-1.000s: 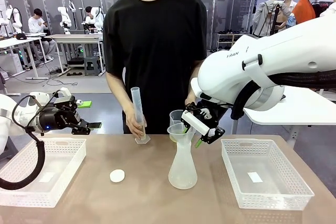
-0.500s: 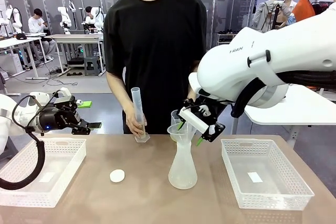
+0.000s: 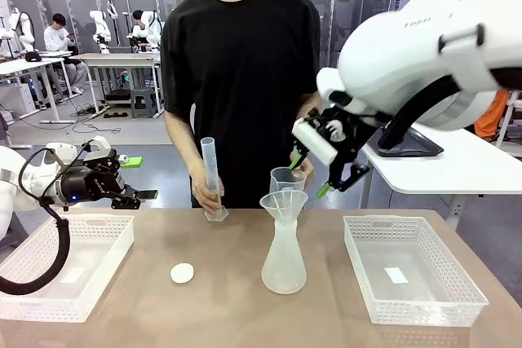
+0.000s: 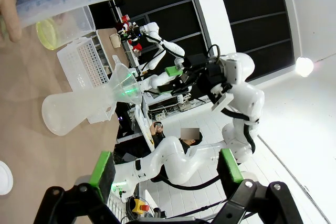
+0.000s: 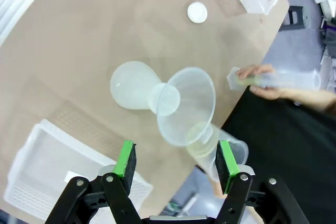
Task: Prepare the solutions needed for the experiment.
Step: Once the solution is in the Big flask , pick up the Plastic Funnel and place it back into the right Organizing basket.
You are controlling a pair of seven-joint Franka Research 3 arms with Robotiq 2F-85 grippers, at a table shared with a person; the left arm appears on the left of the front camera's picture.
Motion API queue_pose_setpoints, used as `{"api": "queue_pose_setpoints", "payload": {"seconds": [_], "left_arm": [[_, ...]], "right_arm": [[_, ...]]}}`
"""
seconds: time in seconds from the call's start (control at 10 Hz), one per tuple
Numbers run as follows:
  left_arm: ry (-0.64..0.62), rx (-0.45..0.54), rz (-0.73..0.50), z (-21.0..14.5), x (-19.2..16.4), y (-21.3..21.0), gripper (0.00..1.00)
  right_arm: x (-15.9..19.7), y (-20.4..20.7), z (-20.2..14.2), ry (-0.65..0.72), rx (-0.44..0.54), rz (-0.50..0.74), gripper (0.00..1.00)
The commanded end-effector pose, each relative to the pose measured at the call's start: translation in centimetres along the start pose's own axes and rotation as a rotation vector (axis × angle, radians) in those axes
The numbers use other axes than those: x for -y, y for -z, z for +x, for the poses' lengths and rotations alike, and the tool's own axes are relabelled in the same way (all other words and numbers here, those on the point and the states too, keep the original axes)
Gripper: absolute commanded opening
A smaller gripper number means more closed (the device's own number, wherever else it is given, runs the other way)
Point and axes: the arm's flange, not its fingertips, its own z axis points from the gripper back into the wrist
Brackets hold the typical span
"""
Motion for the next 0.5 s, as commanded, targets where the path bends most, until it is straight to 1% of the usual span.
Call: {"api": "queue_pose_setpoints", "payload": {"seconds": [0.0,0.1,0.2,0.3,0.4], "left_arm": [[0.017,-0.006,-0.019,0.1,0.0,0.0,1.0],[0.017,-0.006,-0.019,0.1,0.0,0.0,1.0],[0.017,-0.006,-0.019,0.1,0.0,0.0,1.0],[0.017,-0.006,-0.019,0.1,0.0,0.0,1.0],[0.017,-0.006,-0.019,0.1,0.0,0.0,1.0]], "right_arm": [[0.3,-2.0,-2.0,0.24,0.1,0.002,0.77],[-0.3,-2.8,-3.3,0.339,0.161,-0.012,0.77],[-0.8,-3.2,-4.5,0.494,0.161,-0.019,0.77],[-1.6,-3.2,-5.5,0.606,0.172,0.014,0.77],[-2.3,-2.9,-5.6,0.59,0.184,0.014,0.77]]}}
